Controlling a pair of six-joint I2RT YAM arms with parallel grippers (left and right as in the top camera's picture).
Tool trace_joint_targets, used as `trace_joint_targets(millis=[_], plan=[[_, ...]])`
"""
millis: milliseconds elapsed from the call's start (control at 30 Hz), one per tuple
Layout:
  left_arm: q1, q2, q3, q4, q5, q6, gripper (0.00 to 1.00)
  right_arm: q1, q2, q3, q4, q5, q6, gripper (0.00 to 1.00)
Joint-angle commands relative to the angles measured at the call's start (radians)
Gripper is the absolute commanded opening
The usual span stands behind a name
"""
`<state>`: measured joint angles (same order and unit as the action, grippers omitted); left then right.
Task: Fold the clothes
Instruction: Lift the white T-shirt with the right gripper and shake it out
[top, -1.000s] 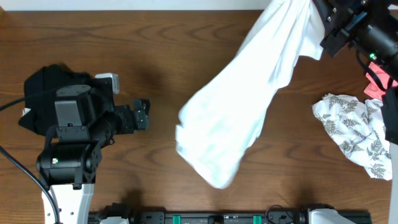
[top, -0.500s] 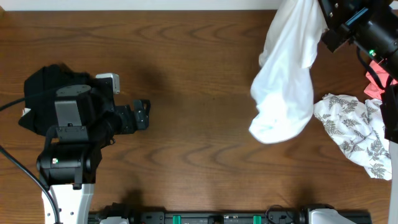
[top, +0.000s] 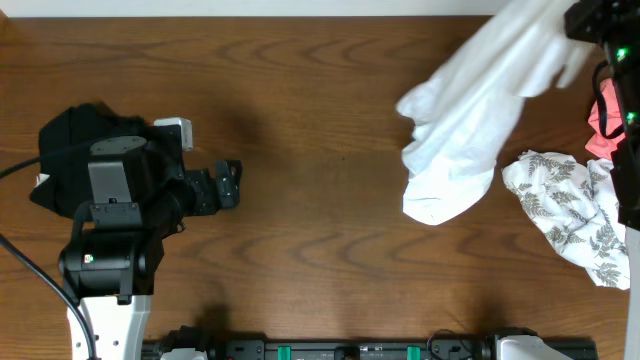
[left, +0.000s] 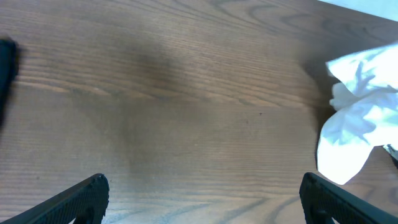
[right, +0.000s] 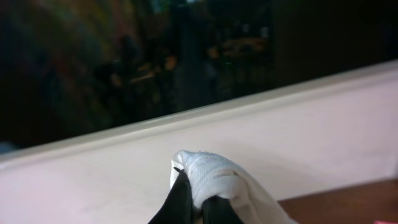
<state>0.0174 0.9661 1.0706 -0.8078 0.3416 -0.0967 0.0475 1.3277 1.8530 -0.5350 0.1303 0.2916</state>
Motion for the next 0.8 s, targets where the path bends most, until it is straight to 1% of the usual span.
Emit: trace_joint_targets(millis=[0, 67, 133, 167, 233, 267, 467, 567, 767], plan=[[-0.004, 0.012, 0.013, -0.002, 0.014, 0.010, 0.98, 0.006, -0.006, 0.008, 0.006, 0.103, 0.078, 0.01], [-0.004, 0.019, 0.013, -0.002, 0.014, 0.010, 0.98, 0.006, -0.006, 0.008, 0.017, 0.017, 0.071, 0.01], [-0.004, 0.026, 0.013, -0.002, 0.014, 0.010, 0.98, 0.006, -0.005, 0.008, 0.046, -0.141, 0.012, 0.01], [-0.004, 0.029, 0.013, -0.002, 0.014, 0.010, 0.98, 0.006, -0.005, 0.008, 0.064, -0.234, -0.029, 0.02], [-0.004, 0.034, 0.013, -0.002, 0.014, 0.010, 0.98, 0.006, -0.002, 0.008, 0.105, -0.497, -0.153, 0.01], [-0.004, 0.036, 0.013, -0.002, 0.014, 0.010, 0.98, 0.006, 0.000, 0.008, 0.114, -0.595, -0.187, 0.01], [-0.004, 0.039, 0.013, -0.002, 0.014, 0.010, 0.98, 0.025, 0.035, 0.008, 0.107, -1.036, -0.303, 0.01], [-0.004, 0.039, 0.013, -0.002, 0.014, 0.010, 0.98, 0.025, 0.061, 0.008, 0.117, -1.134, -0.306, 0.01], [-0.004, 0.039, 0.013, -0.002, 0.014, 0.010, 0.98, 0.022, 0.111, 0.008, 0.103, -1.064, -0.304, 0.01]])
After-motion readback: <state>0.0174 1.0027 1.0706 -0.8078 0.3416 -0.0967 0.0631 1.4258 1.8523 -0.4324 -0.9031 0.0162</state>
